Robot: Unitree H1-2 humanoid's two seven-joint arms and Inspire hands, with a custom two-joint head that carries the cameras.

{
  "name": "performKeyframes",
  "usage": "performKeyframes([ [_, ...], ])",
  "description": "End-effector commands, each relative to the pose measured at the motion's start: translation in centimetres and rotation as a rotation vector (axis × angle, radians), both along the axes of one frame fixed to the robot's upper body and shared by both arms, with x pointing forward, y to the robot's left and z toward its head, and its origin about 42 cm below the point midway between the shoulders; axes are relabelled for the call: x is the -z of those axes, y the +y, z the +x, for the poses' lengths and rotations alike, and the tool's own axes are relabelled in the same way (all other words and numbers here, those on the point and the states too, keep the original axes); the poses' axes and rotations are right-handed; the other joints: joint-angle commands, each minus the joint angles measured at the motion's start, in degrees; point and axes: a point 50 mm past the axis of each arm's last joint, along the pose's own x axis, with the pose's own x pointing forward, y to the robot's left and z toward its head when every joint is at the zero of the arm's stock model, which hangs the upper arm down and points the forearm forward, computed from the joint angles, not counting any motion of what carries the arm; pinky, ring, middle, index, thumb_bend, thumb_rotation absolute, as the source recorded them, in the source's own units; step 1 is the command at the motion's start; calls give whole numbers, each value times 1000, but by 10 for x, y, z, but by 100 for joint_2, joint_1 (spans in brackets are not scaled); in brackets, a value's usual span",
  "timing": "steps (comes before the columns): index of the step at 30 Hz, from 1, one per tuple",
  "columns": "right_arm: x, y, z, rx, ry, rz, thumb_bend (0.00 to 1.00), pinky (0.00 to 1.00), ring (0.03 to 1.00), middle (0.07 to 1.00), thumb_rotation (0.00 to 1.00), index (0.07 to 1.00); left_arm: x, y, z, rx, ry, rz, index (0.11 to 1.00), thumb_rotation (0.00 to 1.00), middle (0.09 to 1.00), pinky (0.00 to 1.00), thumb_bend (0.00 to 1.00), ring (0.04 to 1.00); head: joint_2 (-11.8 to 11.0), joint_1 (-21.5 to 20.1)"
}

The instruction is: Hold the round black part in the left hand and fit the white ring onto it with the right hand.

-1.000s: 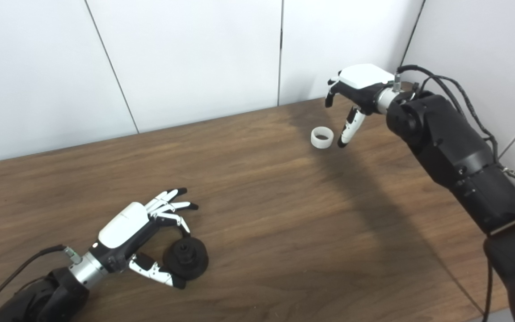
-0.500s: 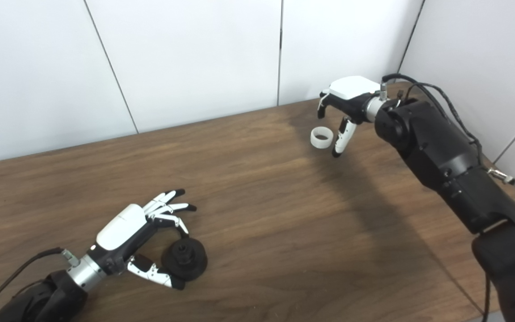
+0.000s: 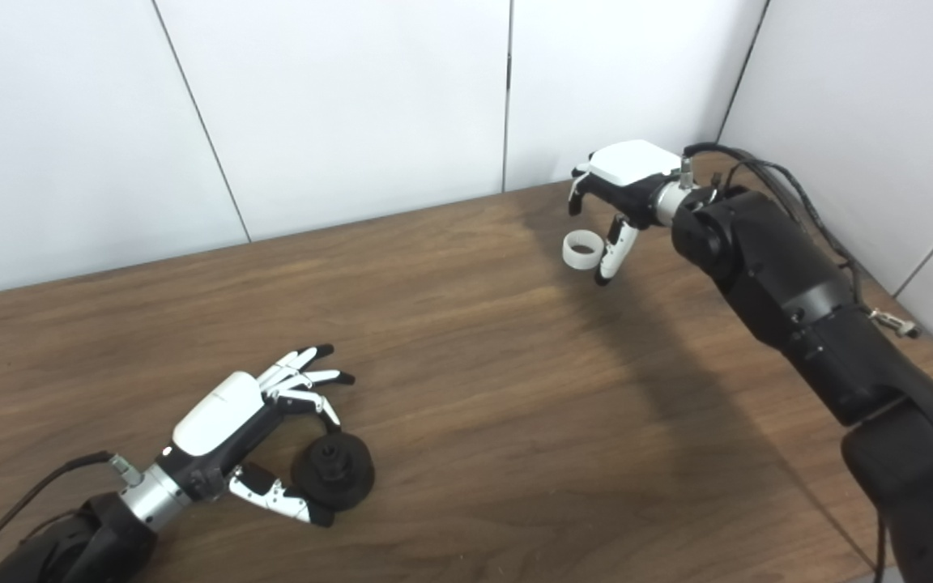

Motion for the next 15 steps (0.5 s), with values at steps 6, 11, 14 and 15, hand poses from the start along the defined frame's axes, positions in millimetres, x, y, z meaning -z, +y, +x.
performKeyframes([
  [6,-38,0,11,-32,-121,-15,949,1000,1000,932,246,707,8,20,-8,-3,31,99,480,60,862,1000,524,1000,8,22],
  [11,-35,1,12,-41,-112,-12,949,1000,1000,926,251,704,7,20,-10,1,28,101,480,60,865,1000,524,1000,18,41],
  [14,-32,1,12,-43,-113,-9,960,1000,1000,918,259,700,7,20,-11,4,33,103,480,61,867,1000,524,1000,29,49],
  [15,-30,1,12,-42,-112,-6,961,1000,1000,917,260,700,7,20,-11,4,36,103,480,61,867,1000,524,1000,29,49],
])
